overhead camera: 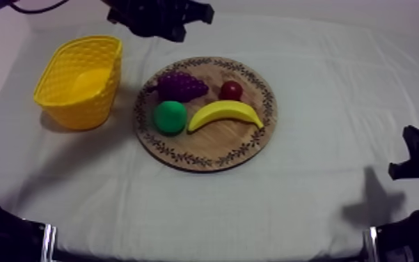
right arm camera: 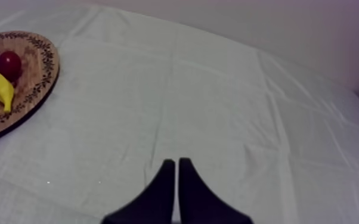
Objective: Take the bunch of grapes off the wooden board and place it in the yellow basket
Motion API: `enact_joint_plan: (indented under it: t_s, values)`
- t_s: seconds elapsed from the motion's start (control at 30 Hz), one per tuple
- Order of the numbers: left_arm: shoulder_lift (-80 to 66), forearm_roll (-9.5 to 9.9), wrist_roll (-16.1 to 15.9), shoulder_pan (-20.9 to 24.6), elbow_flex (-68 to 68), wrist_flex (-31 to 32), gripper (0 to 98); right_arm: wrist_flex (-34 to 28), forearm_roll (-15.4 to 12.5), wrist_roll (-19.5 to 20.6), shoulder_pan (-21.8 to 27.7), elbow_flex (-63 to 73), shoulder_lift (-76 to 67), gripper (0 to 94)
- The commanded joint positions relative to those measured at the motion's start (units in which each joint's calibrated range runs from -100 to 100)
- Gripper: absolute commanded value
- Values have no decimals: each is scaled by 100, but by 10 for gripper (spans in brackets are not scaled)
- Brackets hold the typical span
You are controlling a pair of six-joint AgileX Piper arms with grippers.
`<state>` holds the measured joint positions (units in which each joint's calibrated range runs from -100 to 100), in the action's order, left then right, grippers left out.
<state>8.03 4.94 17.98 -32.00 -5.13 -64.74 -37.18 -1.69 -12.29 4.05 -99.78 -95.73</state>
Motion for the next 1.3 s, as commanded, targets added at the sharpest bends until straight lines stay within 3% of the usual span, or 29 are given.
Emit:
enact_joint_plan:
  t_s: [0.0,0.13,0.33,0.6,1.07,1.1,1.27]
  values:
    - [8,-131,-2043,62,-107,372,0,0,1,1,1,1,-2,5]
    - [174,-341,-2926,288,-11,365,0,0,1,1,1,1,-2,5]
    - [644,-365,-3561,572,321,204,0,0,1,1,1,1,-2,5]
    - [1106,-249,-3895,663,479,162,0,0,1,1,1,1,-2,5]
    - [1201,-52,-3957,602,404,305,2,0,1,1,1,1,-2,5]
    - [1204,-33,-3963,598,386,328,35,0,1,1,1,1,-2,5]
    - [1157,59,-3999,585,183,402,437,0,1,1,1,1,-2,5]
